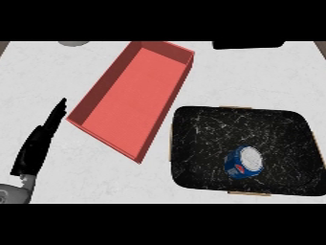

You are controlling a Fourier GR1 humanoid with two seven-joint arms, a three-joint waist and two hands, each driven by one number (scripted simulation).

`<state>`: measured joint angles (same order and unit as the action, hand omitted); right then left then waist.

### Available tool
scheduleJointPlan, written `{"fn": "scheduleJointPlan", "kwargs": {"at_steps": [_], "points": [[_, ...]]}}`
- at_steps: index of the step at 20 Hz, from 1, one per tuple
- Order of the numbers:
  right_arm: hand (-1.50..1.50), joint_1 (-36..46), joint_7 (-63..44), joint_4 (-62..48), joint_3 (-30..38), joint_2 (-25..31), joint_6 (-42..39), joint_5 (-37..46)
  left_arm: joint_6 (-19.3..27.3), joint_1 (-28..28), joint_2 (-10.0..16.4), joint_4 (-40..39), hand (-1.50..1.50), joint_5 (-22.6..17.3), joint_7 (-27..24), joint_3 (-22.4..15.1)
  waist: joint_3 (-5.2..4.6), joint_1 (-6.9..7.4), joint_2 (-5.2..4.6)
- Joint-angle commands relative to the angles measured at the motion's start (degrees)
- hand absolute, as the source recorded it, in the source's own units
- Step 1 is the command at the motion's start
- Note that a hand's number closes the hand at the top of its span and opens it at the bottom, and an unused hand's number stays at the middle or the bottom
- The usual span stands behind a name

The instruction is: Pick the can from the tray and place it in the cardboard box

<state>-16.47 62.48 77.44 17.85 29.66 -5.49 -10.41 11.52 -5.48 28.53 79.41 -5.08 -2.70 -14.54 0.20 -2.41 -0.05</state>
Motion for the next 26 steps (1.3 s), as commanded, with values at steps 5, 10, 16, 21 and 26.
{"fn": "scheduleJointPlan", "kwargs": {"at_steps": [5, 10, 16, 21, 26], "points": [[-1.5, -18.0, 4.0, 16.9, 0.6, 1.8, 3.0, 11.8, 0.9, -1.4, -2.2, -1.5, 0.0, 3.1, 1.0, -1.1, -0.29, 0.7, 0.24], [-1.5, -27.1, -7.1, 33.2, 0.8, -1.1, 4.9, 16.6, -0.1, -1.9, -3.5, -3.5, 0.0, 3.8, -0.1, -0.2, -0.31, 1.14, 0.13], [-1.5, -30.7, -21.9, 46.4, -1.4, -4.9, 7.7, 26.1, -3.1, -2.1, -2.6, -4.0, 0.0, 3.0, -0.4, 1.7, -0.32, 1.85, 0.04], [-1.5, -29.2, -33.6, 52.0, -3.7, -6.9, 6.2, 33.5, -2.6, -2.2, -4.8, -6.6, 0.0, 5.1, -3.1, 2.0, -0.29, 2.07, -0.03], [-1.5, -26.1, -37.7, 51.6, -8.1, -9.0, 2.4, 40.2, -5.5, -5.7, -4.9, -8.7, 0.0, 4.9, -1.7, 4.9, -0.24, 1.93, 0.01]]}}
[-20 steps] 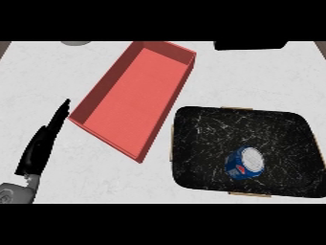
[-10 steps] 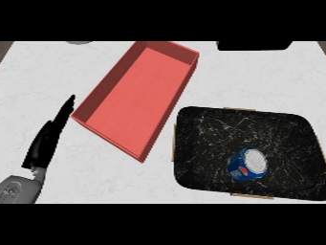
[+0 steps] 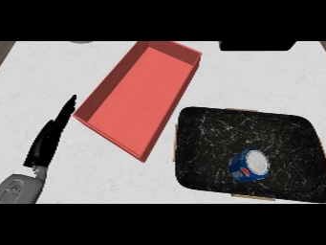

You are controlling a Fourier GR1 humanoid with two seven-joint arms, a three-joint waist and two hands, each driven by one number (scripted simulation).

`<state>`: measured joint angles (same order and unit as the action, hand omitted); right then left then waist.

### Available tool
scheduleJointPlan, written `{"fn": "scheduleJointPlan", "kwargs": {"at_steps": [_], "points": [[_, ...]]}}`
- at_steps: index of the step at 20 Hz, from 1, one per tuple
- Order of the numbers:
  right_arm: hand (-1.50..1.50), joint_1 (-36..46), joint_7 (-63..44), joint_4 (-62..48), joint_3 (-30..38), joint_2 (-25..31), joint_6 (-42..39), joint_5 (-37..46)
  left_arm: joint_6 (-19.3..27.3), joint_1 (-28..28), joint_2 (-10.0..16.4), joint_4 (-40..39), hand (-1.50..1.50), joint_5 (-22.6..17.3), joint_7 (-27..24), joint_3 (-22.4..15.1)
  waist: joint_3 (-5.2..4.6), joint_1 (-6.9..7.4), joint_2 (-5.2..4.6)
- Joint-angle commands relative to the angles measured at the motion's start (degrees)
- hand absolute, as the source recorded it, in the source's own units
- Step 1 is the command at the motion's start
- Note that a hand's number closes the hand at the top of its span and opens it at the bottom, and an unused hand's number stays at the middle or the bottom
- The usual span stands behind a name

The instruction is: Pick the can from the tray and place it in the cardboard box

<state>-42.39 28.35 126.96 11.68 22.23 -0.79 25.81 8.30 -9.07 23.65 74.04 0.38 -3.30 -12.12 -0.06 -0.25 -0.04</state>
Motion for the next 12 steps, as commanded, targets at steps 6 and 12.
{"fn": "scheduleJointPlan", "kwargs": {"at_steps": [6, 12], "points": [[-1.5, 8.7, -7.7, -3.4, -8.7, -5.4, -4.0, 11.4, -2.2, 1.4, -1.1, 0.4, 0.0, 2.2, -1.0, 2.8, 0.05, 0.18, 0.02], [-1.5, 14.4, -7.6, -5.5, -6.4, -7.8, -2.3, 13.9, -1.4, 0.4, -4.7, 1.4, 0.0, 5.5, 2.0, 2.5, 0.06, 0.06, 0.07]]}}
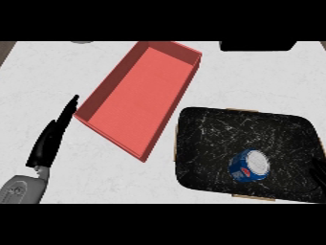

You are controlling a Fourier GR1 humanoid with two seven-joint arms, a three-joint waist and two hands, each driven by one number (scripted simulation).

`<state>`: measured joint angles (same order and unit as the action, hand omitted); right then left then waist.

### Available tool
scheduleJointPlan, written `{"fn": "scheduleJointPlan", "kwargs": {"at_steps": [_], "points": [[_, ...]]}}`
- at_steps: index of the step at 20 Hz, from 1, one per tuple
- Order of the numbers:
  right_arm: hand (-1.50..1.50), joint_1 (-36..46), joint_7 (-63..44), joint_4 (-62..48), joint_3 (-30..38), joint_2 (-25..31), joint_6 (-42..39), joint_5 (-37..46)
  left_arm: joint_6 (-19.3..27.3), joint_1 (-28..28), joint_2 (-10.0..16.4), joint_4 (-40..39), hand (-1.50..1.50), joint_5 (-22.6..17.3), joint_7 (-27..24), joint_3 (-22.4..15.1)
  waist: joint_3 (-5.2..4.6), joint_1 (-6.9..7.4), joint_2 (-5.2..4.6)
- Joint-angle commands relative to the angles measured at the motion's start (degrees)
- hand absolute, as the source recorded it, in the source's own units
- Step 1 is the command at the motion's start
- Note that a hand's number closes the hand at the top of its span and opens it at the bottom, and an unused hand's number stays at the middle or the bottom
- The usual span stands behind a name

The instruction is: Pick the can from the tray and place it in the cardboard box

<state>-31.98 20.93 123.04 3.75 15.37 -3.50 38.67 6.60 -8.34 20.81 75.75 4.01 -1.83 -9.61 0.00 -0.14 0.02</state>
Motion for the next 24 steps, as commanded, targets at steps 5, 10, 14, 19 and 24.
{"fn": "scheduleJointPlan", "kwargs": {"at_steps": [5, 10, 14, 19, 24], "points": [[-1.5, 4.8, -0.1, -0.4, 0.6, -2.7, 0.1, 4.4, -2.3, -0.1, -1.3, 0.7, 0.0, 2.9, 1.1, 2.6, -0.01, -0.09, 0.02], [-1.5, 5.3, -1.2, -3.2, -5.8, -5.7, 1.4, 12.7, -1.9, 2.1, -3.4, 3.2, 0.0, 4.6, 0.5, 2.0, -0.01, 0.01, 0.03], [-1.5, 5.0, -1.4, -5.0, -6.7, -7.3, 2.2, 14.8, -3.0, 2.1, -4.3, 4.1, 0.0, 5.4, 3.0, 3.1, 0.0, -0.06, 0.04], [-1.5, 15.0, -4.4, -10.0, -1.5, -5.3, -1.8, 12.2, -6.4, 1.5, -3.0, 1.0, 0.0, 4.6, -0.5, 7.2, 0.0, 0.07, -0.02], [-1.5, 11.4, -5.8, -8.2, -8.5, -10.1, 1.6, 18.1, -7.2, -1.2, -4.2, -0.4, 0.0, 5.8, 0.0, 8.8, -0.01, -0.06, 0.02]]}}
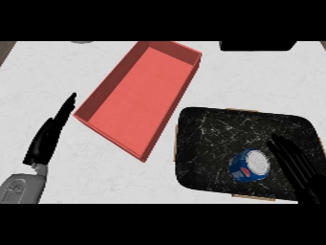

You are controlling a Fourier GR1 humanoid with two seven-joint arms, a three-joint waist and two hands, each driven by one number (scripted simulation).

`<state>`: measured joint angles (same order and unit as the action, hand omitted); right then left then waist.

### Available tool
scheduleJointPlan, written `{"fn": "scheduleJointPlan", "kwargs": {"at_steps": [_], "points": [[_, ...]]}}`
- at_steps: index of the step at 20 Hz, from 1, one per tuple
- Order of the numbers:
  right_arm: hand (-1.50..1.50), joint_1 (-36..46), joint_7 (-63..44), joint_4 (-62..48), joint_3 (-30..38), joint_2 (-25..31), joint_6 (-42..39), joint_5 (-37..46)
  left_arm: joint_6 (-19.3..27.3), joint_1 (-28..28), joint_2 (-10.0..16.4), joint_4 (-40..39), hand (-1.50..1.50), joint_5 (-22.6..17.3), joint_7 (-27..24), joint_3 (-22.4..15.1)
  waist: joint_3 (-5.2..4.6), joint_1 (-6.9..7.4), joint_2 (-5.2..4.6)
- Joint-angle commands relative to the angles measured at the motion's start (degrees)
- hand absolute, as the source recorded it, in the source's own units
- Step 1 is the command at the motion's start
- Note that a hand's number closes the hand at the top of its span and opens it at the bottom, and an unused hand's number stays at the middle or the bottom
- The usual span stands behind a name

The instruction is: Pick the can from the tray and place it in the cardboard box

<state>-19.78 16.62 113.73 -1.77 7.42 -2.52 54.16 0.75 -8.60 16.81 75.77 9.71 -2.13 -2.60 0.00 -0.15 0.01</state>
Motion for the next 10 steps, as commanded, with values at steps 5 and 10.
{"fn": "scheduleJointPlan", "kwargs": {"at_steps": [5, 10], "points": [[-1.5, 2.7, 0.0, -4.4, -2.9, -1.2, -0.2, 2.2, -0.5, 0.7, -2.9, 0.5, 0.0, 2.5, 0.1, 0.7, 0.0, 0.05, 0.02], [-1.5, 8.3, -4.3, -6.0, -3.5, -2.1, -2.4, 3.4, -2.5, -0.6, -2.8, -1.6, 0.0, 3.0, -2.2, 2.6, -0.01, 0.04, -0.01]]}}
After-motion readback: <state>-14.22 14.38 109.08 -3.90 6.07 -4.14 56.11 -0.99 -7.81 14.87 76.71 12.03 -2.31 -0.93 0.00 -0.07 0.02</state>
